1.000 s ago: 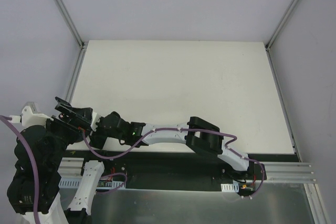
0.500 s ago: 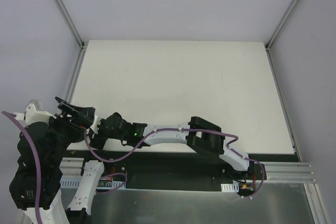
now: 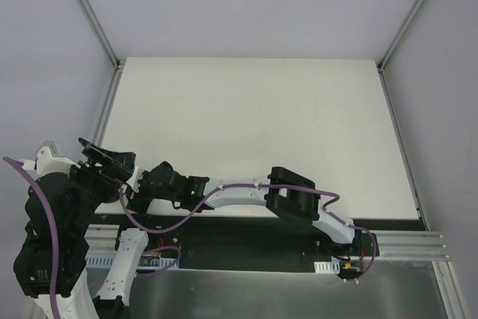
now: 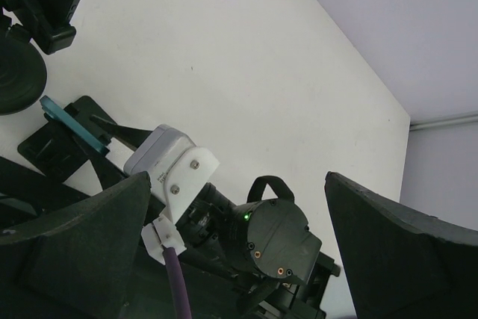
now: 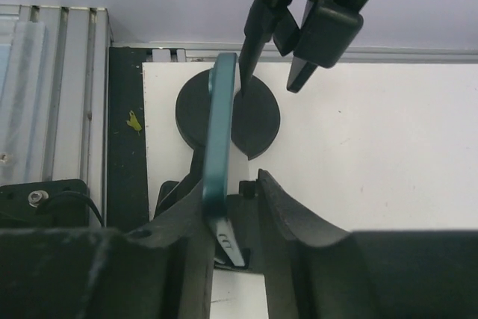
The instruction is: Place the phone on the phone stand
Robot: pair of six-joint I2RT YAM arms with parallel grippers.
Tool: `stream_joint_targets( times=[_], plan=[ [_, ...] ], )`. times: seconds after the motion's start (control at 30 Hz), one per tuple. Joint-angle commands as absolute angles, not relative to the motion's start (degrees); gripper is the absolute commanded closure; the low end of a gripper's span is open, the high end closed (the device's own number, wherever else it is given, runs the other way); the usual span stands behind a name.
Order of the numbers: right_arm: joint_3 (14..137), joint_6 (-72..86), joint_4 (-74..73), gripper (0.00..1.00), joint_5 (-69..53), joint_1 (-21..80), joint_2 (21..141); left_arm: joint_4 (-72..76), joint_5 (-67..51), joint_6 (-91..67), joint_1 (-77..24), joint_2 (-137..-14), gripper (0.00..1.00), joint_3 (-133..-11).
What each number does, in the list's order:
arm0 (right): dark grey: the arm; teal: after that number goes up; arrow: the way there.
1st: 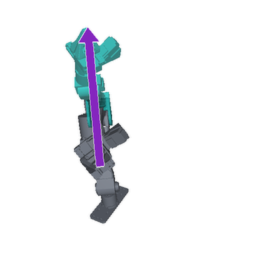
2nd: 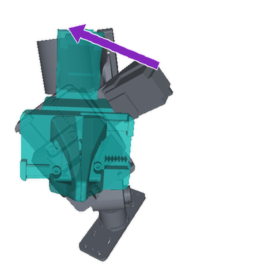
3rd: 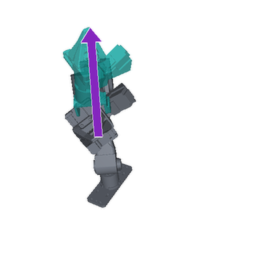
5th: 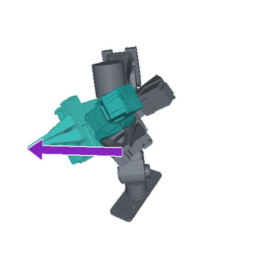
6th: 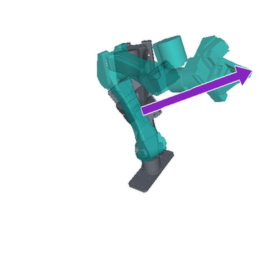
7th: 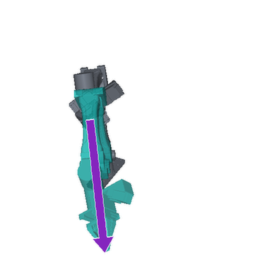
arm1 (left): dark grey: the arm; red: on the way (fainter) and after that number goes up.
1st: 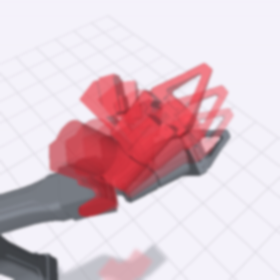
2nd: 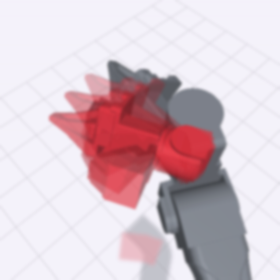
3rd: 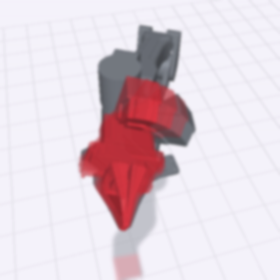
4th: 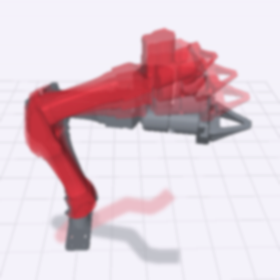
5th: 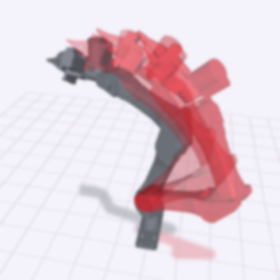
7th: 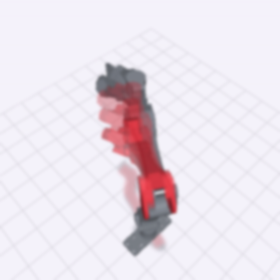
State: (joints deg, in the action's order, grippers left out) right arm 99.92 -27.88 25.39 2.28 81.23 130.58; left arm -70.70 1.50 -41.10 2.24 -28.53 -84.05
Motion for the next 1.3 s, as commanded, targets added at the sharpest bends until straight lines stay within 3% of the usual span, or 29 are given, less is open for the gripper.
stream_joint_targets(
  times=[0.0, 0.53, 0.7, 0.93, 1.0, 1.1, 1.27],
  plan=[
    [100.28, -27.77, 28.04, 0.66, 1.14, 82.62, 126.56, -68.64, 0.97, -40.52, 2.02, -29.53, 0.01, -83.93],
    [99.76, -26.90, 26.89, 0.37, 1.58, 82.44, 123.84, -68.47, 0.35, -40.78, 1.85, -29.79, 0.01, -83.50],
    [99.05, -26.10, 26.72, 0.33, 0.53, 82.18, 122.26, -68.47, 0.26, -40.87, 1.85, -29.71, 0.01, -83.50],
    [96.25, -24.61, 27.77, 0.14, -3.69, 82.00, 119.01, -68.29, 0.09, -40.69, 1.84, -30.15, 0.01, -83.32],
    [93.09, -23.12, 29.87, 0.05, -4.74, 81.65, 116.81, -68.12, 0.09, -40.69, 1.85, -30.15, 0.01, -83.06],
    [87.48, -21.54, 33.48, 0.00, -5.10, 81.04, 112.95, -67.85, 0.09, -40.69, 1.85, -30.15, 0.01, -82.62],
    [74.55, -17.85, 42.44, 0.03, -3.61, 78.05, 103.83, -67.06, 0.09, -40.69, 1.85, -29.97, 0.01, -81.30]
  ],
)
